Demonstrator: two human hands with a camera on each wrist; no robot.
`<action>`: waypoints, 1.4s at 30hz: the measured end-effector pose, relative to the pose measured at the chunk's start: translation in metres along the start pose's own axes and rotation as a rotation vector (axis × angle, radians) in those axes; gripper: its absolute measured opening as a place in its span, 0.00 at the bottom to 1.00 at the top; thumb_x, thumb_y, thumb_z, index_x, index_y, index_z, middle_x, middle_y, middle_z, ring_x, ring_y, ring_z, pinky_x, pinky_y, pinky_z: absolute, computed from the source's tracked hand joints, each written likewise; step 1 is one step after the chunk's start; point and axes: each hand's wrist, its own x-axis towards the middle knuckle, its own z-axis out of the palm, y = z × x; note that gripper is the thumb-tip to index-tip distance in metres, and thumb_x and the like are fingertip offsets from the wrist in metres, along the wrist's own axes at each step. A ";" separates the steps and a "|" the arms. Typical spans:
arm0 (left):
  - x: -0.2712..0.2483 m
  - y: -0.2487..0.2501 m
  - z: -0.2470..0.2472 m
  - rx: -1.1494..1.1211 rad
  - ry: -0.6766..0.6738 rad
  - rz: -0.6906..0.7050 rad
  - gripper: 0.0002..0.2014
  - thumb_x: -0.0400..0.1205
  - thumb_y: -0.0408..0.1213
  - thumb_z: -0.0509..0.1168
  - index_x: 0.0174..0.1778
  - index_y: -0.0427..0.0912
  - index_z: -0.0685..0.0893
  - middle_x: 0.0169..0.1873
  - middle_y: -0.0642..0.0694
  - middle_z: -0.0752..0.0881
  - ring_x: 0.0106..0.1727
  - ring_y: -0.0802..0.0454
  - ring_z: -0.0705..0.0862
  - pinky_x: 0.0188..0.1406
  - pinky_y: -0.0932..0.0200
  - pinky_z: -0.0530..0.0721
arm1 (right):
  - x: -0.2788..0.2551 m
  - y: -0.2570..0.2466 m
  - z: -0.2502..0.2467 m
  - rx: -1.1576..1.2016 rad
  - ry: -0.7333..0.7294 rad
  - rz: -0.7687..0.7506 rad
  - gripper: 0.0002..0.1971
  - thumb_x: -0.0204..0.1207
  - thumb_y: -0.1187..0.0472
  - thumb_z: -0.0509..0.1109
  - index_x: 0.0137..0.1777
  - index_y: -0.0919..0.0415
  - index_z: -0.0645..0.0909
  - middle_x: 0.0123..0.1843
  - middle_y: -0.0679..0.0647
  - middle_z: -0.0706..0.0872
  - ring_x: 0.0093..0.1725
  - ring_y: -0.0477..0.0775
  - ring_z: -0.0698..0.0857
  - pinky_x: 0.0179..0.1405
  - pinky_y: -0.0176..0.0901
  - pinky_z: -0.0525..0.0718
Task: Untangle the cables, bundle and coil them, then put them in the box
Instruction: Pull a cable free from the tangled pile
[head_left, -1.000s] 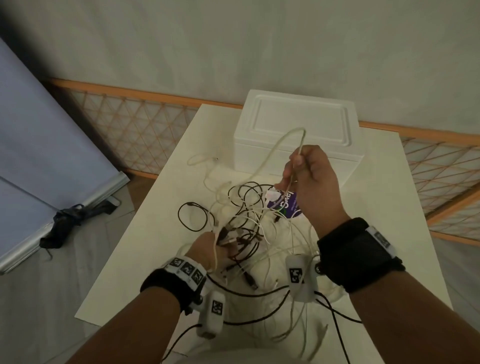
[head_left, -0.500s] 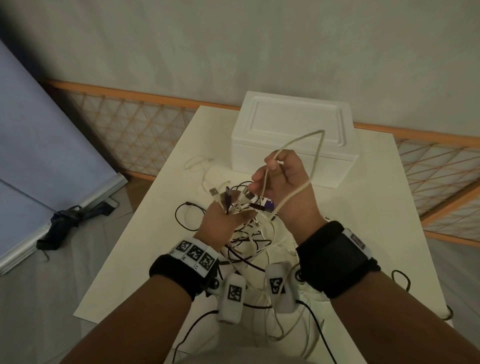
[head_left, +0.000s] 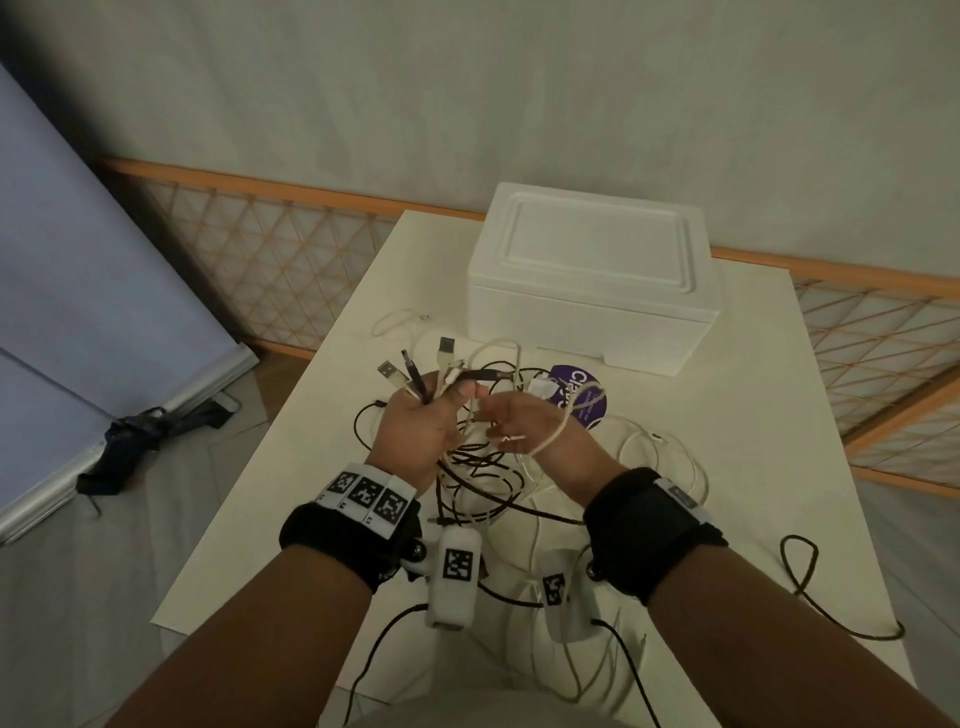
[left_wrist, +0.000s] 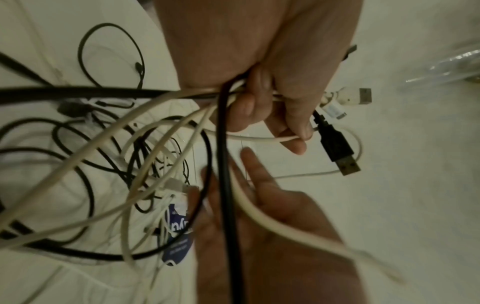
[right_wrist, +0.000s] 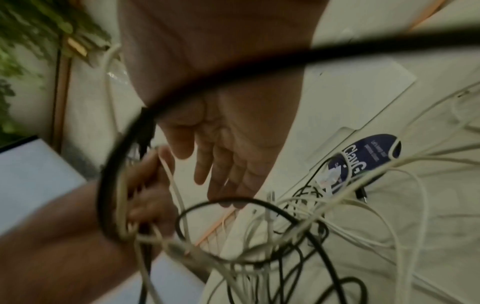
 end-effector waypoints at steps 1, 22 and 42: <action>-0.001 0.000 0.002 -0.025 -0.006 0.004 0.08 0.83 0.33 0.66 0.41 0.37 0.89 0.12 0.53 0.67 0.15 0.58 0.60 0.19 0.67 0.63 | -0.004 0.003 0.005 -0.178 -0.049 -0.047 0.13 0.79 0.70 0.61 0.59 0.62 0.82 0.50 0.51 0.87 0.44 0.45 0.85 0.43 0.34 0.83; 0.018 -0.037 -0.080 -0.134 0.247 -0.363 0.15 0.84 0.33 0.61 0.30 0.43 0.71 0.14 0.53 0.65 0.13 0.58 0.60 0.16 0.66 0.60 | -0.062 0.024 -0.134 -1.174 0.518 0.279 0.18 0.80 0.63 0.59 0.68 0.54 0.76 0.61 0.65 0.80 0.60 0.68 0.81 0.60 0.57 0.78; -0.006 -0.006 -0.046 -0.539 0.225 -0.432 0.17 0.83 0.39 0.66 0.27 0.43 0.73 0.23 0.48 0.71 0.25 0.53 0.73 0.33 0.59 0.76 | -0.015 0.006 0.081 -1.001 -0.180 -0.045 0.31 0.71 0.50 0.73 0.69 0.61 0.65 0.57 0.59 0.84 0.56 0.61 0.83 0.51 0.50 0.80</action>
